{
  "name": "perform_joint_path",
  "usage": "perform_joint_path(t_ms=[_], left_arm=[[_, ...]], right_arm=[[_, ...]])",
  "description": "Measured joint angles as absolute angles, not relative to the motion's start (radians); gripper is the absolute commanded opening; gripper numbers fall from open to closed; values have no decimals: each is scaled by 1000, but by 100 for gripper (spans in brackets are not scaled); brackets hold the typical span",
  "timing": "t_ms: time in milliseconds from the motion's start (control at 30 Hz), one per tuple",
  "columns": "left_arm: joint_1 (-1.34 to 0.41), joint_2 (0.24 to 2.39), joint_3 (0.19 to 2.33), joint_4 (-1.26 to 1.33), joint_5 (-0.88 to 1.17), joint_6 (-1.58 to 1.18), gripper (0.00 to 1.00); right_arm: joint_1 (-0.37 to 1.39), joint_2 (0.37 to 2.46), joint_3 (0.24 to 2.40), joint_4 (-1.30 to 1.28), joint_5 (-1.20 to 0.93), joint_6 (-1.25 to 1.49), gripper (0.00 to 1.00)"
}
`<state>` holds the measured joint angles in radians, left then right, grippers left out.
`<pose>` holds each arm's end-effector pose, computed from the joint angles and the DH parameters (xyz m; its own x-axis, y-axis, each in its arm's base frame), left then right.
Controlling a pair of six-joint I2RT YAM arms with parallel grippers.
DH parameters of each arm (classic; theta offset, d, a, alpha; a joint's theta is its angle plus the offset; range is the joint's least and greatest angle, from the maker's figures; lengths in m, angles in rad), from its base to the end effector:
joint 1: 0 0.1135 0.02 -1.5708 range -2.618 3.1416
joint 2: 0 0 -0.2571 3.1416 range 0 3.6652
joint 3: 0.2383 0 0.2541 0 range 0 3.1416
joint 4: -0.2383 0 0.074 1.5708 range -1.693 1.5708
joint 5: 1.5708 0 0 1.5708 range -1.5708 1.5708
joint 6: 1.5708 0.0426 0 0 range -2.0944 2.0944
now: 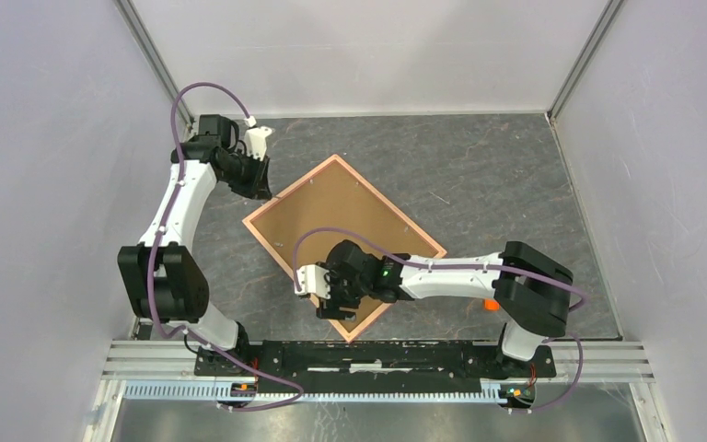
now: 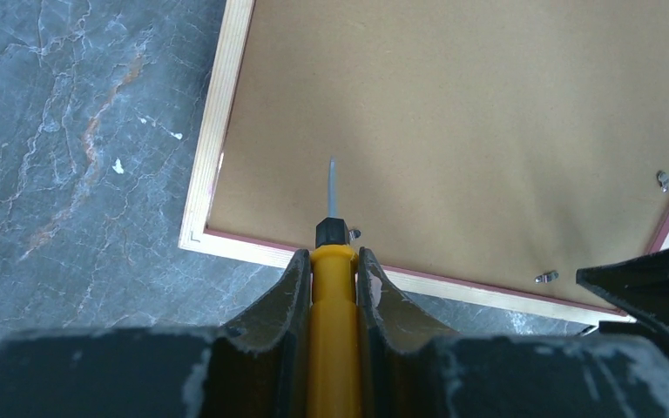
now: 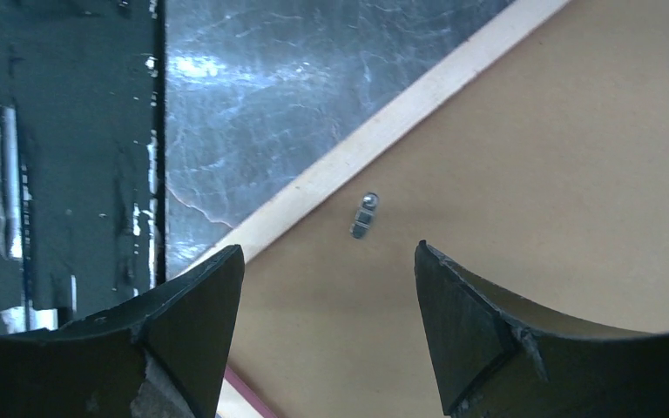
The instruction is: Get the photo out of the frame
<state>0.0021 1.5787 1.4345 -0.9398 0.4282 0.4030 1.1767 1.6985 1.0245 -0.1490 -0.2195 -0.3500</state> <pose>0.3278 -0.0170 0.2948 -0.7376 0.3552 -0.5743 0.5236 0.8379 -0.1541 0.1303 0.3375 0.1765 0.0640 -0.7176 -0.6935 -0.9965 -0.0085 -0.0832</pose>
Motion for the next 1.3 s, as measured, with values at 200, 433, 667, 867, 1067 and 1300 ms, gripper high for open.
perform_joint_path(t_ms=[200, 433, 667, 867, 1067, 1300], left_arm=[[2, 1576, 1426, -936, 430, 382, 2], [2, 1575, 1415, -932, 430, 374, 2], [2, 1575, 1415, -931, 430, 374, 2], [2, 1579, 1417, -929, 429, 374, 2], [2, 1611, 1436, -928, 429, 374, 2], [2, 1631, 1473, -930, 427, 374, 2]], right_arm=[[1224, 1705, 1016, -126, -205, -317, 78], [1261, 1744, 1017, -135, -144, -349, 76], [1214, 1650, 916, -152, -113, -447, 70], [1067, 1526, 793, -252, -78, -586, 67], [973, 1514, 830, -378, -53, -641, 74], [991, 1592, 1089, -354, -141, -595, 73]])
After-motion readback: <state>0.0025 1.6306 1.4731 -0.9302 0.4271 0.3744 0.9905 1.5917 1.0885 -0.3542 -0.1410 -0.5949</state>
